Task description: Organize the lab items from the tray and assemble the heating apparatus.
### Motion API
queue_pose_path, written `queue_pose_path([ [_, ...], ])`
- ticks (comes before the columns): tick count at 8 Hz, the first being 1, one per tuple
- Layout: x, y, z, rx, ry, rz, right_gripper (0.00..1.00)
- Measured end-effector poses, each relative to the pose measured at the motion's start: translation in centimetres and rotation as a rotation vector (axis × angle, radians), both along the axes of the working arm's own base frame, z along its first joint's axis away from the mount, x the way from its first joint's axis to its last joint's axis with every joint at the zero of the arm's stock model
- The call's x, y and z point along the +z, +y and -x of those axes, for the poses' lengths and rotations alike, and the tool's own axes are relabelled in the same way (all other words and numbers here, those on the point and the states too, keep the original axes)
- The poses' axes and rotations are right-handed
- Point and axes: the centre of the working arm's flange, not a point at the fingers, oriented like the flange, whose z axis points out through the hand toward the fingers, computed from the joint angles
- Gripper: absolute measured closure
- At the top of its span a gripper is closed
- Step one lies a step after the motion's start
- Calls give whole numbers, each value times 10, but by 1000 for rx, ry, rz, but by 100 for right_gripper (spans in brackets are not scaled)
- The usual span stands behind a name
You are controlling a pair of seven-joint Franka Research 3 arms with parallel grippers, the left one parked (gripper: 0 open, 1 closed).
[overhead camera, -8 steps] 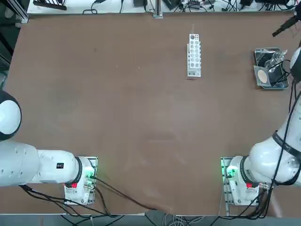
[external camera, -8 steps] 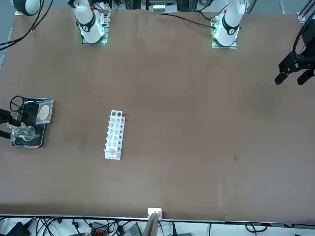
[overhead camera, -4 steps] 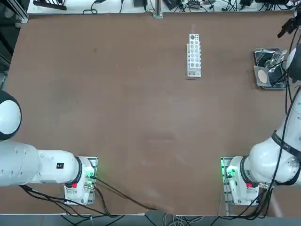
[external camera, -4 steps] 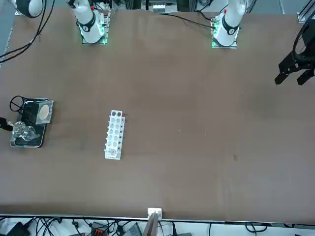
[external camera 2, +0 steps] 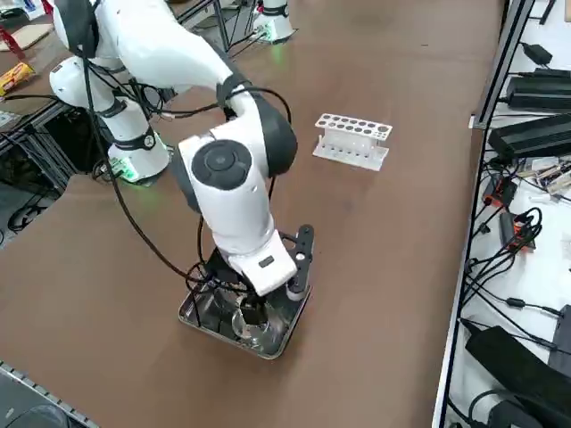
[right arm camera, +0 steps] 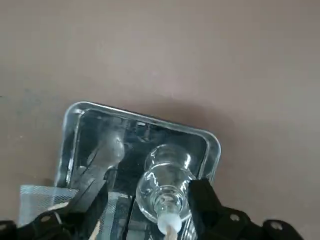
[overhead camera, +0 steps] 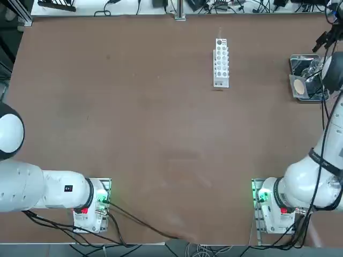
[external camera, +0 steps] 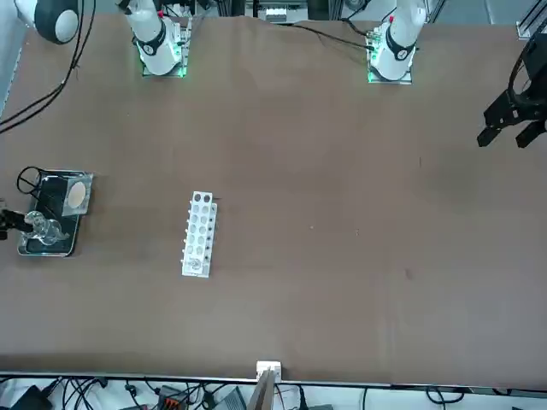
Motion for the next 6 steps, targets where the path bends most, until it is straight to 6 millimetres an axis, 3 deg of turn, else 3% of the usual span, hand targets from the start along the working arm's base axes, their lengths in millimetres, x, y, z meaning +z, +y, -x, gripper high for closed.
queue_pose_path([
  [6, -26, -11, 11, 11, 72, 34, 14],
])
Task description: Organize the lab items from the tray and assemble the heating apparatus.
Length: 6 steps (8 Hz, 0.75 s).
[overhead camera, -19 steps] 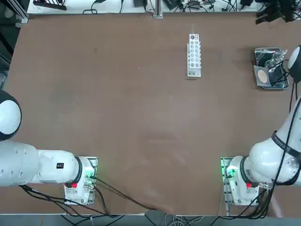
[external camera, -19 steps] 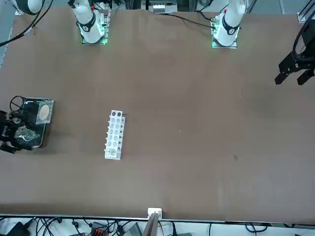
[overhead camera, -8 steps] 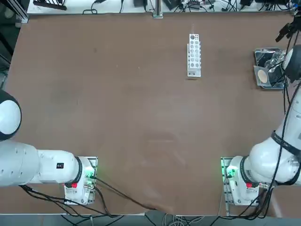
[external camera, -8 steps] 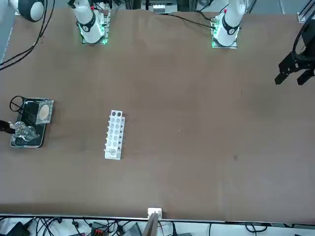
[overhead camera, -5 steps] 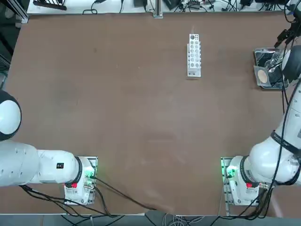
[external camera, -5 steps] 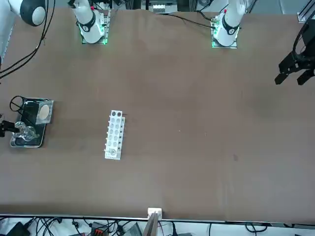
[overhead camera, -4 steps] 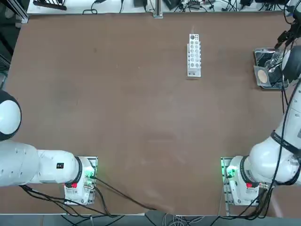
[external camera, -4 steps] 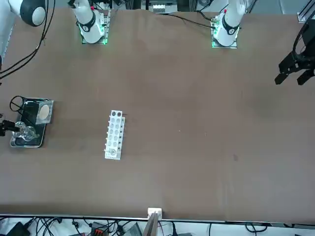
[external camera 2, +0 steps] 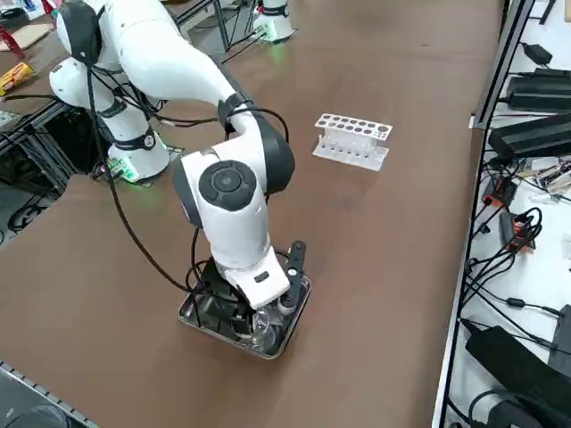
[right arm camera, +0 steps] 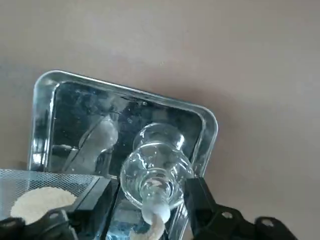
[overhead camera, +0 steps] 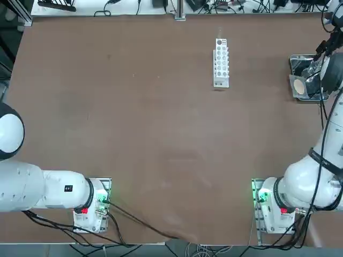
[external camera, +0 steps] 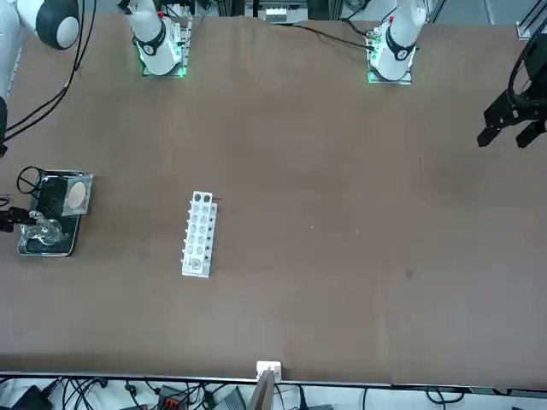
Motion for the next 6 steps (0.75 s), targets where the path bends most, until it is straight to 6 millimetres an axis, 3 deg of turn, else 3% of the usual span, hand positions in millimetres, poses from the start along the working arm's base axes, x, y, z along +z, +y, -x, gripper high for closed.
queue_pose_path([
  [2, -5, -3, 2, 3, 11, 4, 28],
  [6, -10, -3, 4, 3, 21, 4, 33],
])
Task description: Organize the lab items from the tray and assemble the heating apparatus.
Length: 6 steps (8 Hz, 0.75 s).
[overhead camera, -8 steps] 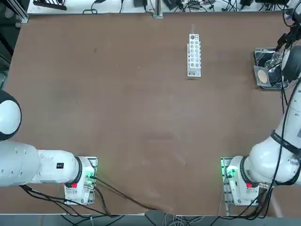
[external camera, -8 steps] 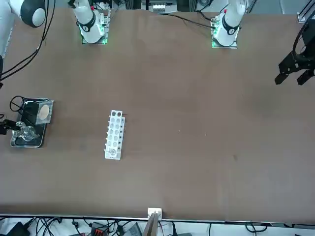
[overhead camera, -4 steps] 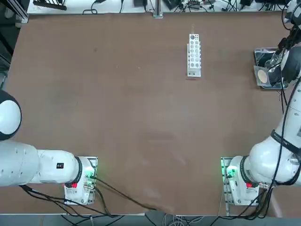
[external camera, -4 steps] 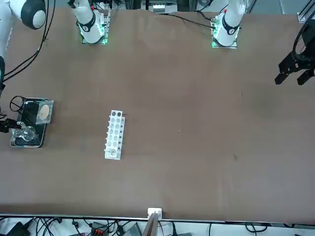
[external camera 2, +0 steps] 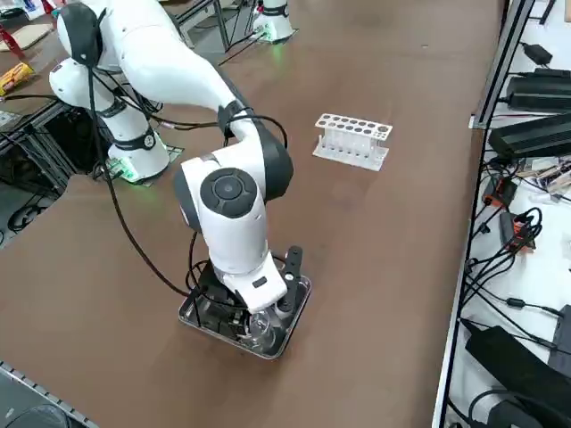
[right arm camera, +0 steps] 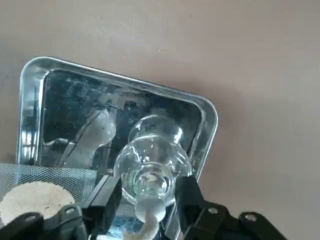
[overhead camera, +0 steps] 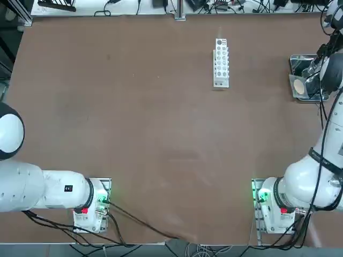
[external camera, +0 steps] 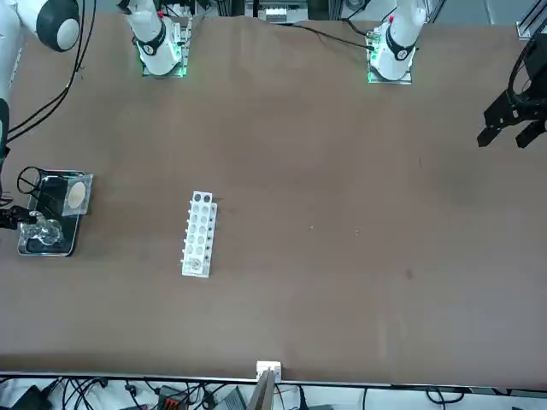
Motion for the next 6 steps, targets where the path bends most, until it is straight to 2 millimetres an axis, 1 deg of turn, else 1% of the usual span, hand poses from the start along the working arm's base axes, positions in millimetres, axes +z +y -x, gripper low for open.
queue_pose_path([
  [2, -4, -1, 1, -1, 6, 0, 37],
  [3, -4, -2, 2, -1, 7, 1, 38],
  [6, -4, -2, 2, -1, 9, 3, 48],
])
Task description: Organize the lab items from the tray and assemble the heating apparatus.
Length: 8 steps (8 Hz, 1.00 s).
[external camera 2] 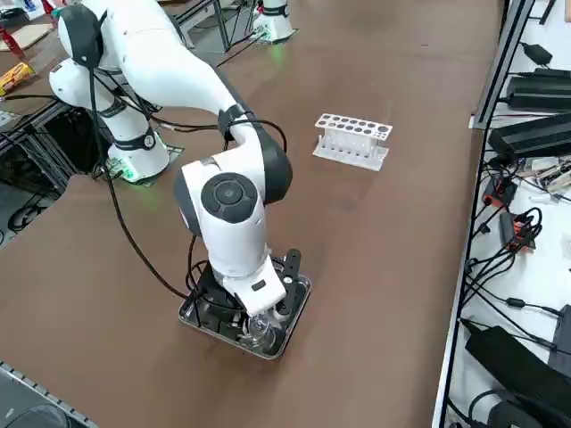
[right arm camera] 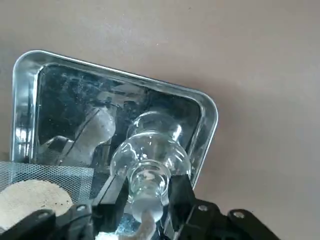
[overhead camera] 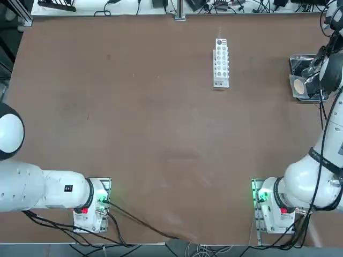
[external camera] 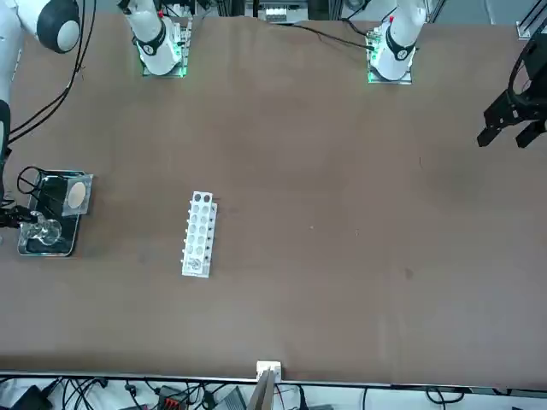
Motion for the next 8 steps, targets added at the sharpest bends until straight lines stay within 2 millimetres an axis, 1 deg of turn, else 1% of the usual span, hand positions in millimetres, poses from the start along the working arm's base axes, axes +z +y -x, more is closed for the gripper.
queue_pose_path([
  [2, 0, 0, 0, 0, 0, 0, 55],
  [4, 1, 0, 0, 0, -1, 1, 66],
  [5, 2, 0, -1, 1, -3, 1, 67],
  [7, 3, 2, -2, 3, -4, 1, 67],
  [8, 8, 4, -4, 6, -6, -1, 67],
])
